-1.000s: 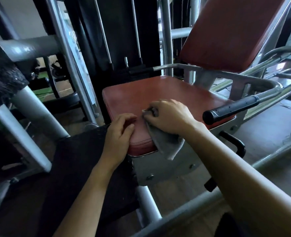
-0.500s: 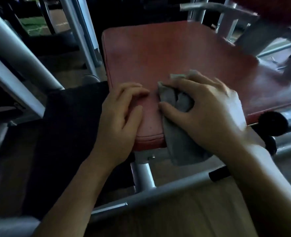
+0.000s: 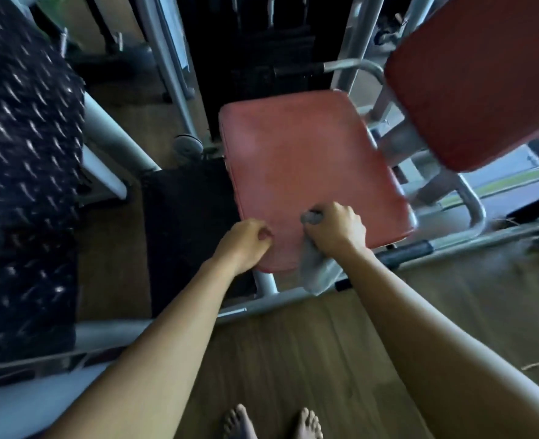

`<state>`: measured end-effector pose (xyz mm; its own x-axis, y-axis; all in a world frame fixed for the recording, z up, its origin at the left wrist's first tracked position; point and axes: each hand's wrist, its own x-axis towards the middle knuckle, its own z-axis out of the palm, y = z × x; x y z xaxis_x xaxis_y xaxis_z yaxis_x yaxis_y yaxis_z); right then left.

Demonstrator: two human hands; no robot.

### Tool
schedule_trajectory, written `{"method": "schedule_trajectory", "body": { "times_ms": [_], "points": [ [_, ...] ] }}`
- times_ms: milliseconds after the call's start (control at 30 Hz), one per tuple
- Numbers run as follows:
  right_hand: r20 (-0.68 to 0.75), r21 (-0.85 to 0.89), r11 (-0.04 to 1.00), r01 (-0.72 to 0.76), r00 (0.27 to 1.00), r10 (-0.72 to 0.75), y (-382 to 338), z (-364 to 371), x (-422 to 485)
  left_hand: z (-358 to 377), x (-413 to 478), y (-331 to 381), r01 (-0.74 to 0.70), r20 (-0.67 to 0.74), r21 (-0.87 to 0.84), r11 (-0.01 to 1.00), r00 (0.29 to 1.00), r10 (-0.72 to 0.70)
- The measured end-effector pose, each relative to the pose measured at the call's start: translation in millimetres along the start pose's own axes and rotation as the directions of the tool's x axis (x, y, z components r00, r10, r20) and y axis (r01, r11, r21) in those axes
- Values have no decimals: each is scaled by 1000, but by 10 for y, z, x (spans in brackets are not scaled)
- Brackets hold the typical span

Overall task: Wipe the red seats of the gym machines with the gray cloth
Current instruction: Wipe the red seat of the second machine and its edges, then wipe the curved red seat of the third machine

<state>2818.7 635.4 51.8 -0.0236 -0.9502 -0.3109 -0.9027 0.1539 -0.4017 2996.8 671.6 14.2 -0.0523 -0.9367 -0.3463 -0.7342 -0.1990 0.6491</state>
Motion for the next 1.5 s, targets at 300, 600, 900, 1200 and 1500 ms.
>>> {"method": "schedule_trajectory", "body": {
  "times_ms": [300,600,900,1200,1500],
  "points": [
    [-91,111,952,284,957,-275,-422,-1665,-1413,-1281,-1927,1001,73,-313,35,997,948,-58],
    [-57,266,716,646,751,-657,-384,-2489,-2294,-1083,-3639,1915,212,-648,-122,970,723,-240],
    [179,289,445,847,409,-895,-532,-2554,-3234,-467,-5267,2339,411,-810,-287,865,377,-448],
    [303,450,54,891,-95,-948,-1036,-1807,-5351,272,-7628,2346,514,-811,-533,672,-83,-580],
    [307,568,-157,808,-385,-871,-964,-876,-8153,1215,-10239,2151,523,-746,-643,559,-264,-612]
  ]
}}
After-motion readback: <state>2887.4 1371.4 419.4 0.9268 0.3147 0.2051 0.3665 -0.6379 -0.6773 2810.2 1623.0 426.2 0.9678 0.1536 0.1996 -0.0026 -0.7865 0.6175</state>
